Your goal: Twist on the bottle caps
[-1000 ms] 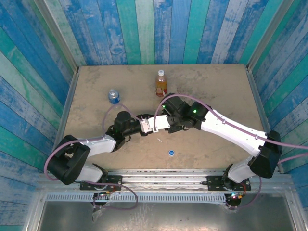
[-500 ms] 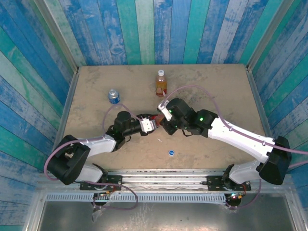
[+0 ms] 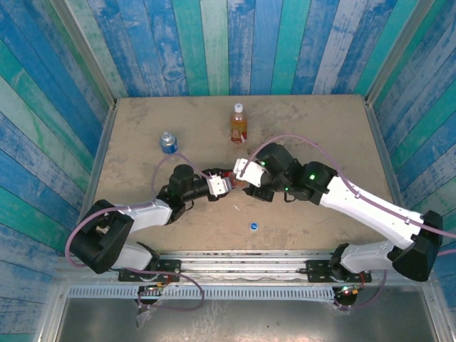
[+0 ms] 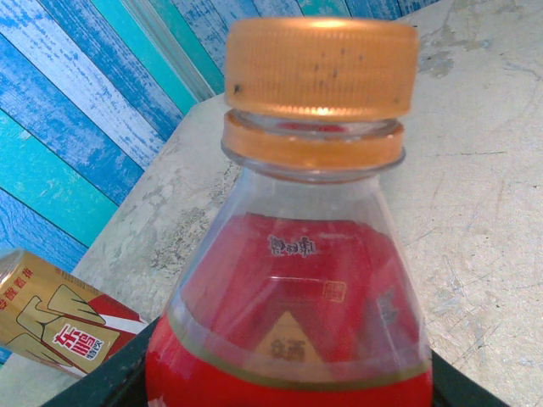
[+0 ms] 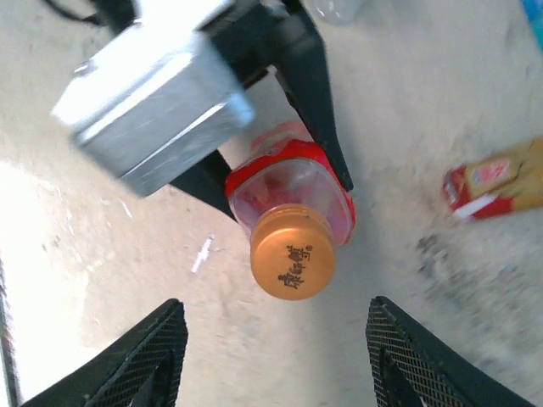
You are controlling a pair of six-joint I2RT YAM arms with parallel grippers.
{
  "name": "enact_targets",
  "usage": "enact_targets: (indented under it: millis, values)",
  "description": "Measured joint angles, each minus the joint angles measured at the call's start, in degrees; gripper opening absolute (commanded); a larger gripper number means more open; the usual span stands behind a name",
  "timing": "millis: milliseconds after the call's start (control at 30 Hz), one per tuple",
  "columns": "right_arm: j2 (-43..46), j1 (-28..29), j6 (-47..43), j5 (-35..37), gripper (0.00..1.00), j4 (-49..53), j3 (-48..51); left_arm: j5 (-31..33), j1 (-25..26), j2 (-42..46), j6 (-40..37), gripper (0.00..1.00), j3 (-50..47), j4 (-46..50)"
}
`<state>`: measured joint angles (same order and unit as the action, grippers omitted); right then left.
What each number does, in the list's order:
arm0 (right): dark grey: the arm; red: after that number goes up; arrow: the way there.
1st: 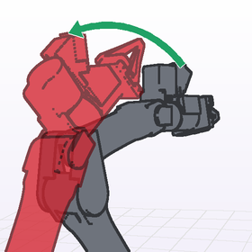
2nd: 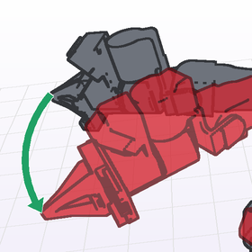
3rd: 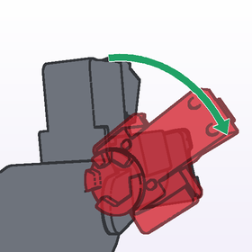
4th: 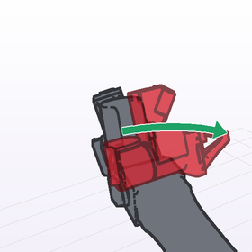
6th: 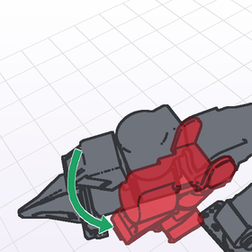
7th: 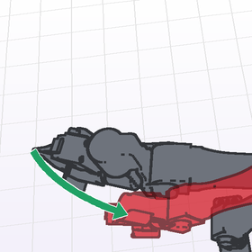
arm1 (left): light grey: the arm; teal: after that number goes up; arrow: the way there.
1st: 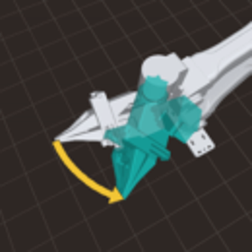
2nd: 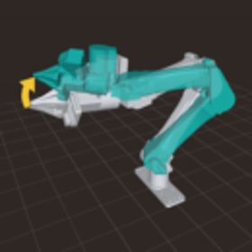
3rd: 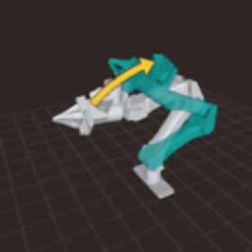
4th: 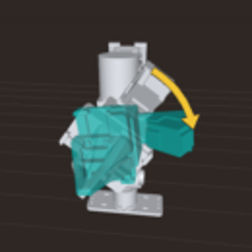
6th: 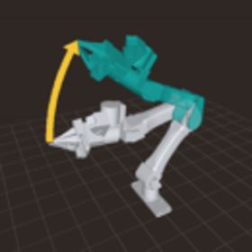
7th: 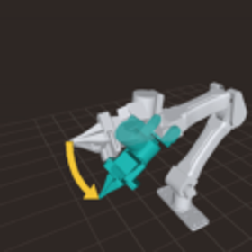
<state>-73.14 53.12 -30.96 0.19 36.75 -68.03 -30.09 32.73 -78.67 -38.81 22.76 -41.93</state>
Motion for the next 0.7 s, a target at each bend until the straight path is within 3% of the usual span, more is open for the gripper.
enact_targets:
  millis: [133,267,433,700]
  values:
    - [-1.4,0.0,-15.1,-0.2,0.54,2.8,-3.0,0.4,0.0,0.0,0.0,0.52,-0.1,-0.2]
    - [-3.7,0.0,-23.7,-0.3,0.51,4.5,-5.7,0.6,0.0,0.0,0.0,0.52,-0.2,-0.4]
    - [-6.7,-0.2,-29.2,-0.5,0.48,5.2,-6.3,0.6,0.0,0.0,0.0,0.52,-0.2,-0.4]
    - [-8.8,-2.8,-31.4,-3.8,0.30,3.8,-6.4,1.1,0.0,0.0,-0.4,0.52,-0.3,-0.3]
